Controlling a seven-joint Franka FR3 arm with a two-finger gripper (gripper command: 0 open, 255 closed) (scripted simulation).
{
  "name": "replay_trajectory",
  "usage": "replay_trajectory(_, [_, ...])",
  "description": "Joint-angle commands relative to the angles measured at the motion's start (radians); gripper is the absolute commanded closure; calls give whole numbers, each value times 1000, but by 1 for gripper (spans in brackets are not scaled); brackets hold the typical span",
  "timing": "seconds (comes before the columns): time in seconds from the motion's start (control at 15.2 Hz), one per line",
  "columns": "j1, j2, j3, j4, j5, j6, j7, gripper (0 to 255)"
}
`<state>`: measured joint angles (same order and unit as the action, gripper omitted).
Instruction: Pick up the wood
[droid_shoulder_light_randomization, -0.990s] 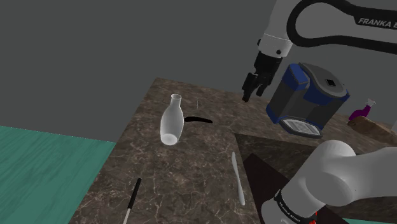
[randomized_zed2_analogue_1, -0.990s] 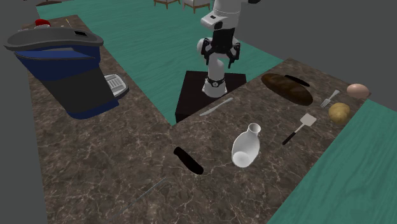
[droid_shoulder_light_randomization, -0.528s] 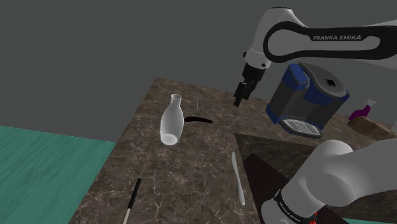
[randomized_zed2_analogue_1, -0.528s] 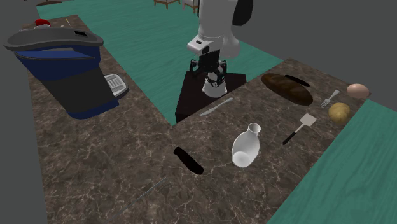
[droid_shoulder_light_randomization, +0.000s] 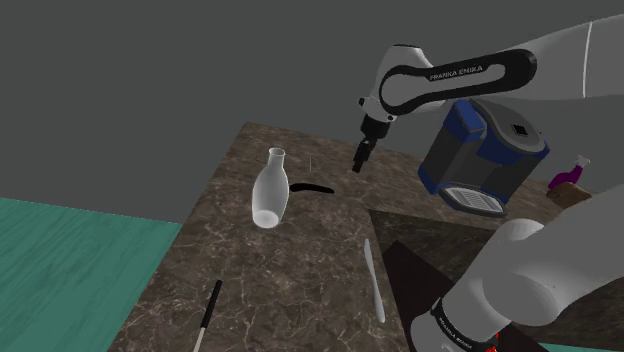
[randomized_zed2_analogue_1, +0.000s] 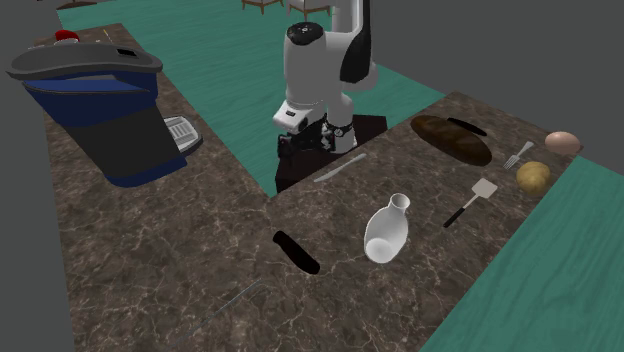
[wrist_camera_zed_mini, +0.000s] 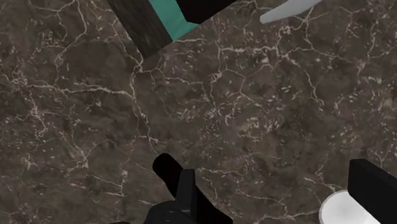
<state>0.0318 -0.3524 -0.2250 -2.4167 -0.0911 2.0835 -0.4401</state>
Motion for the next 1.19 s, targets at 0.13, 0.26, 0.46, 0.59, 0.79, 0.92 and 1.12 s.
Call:
replay_trajectory(0.13, [25, 157, -46, 52, 41, 103, -156, 0])
replay_trajectory(0.26, [34, 242, -62, 91, 74, 143, -239, 0])
replay_trajectory(0.46, [40, 370, -74, 162, 134, 191, -366, 0])
replay_trajectory(0.59, [36, 455, -71, 216, 176, 214, -448, 0])
replay_trajectory(0.79, [20, 580, -53, 306, 234, 237, -563, 0])
replay_trajectory(0.92, [5, 662, -34, 372, 265, 245, -631, 0])
replay_trajectory(1.12, [-12, 741, -12, 432, 290, 259, -688, 0])
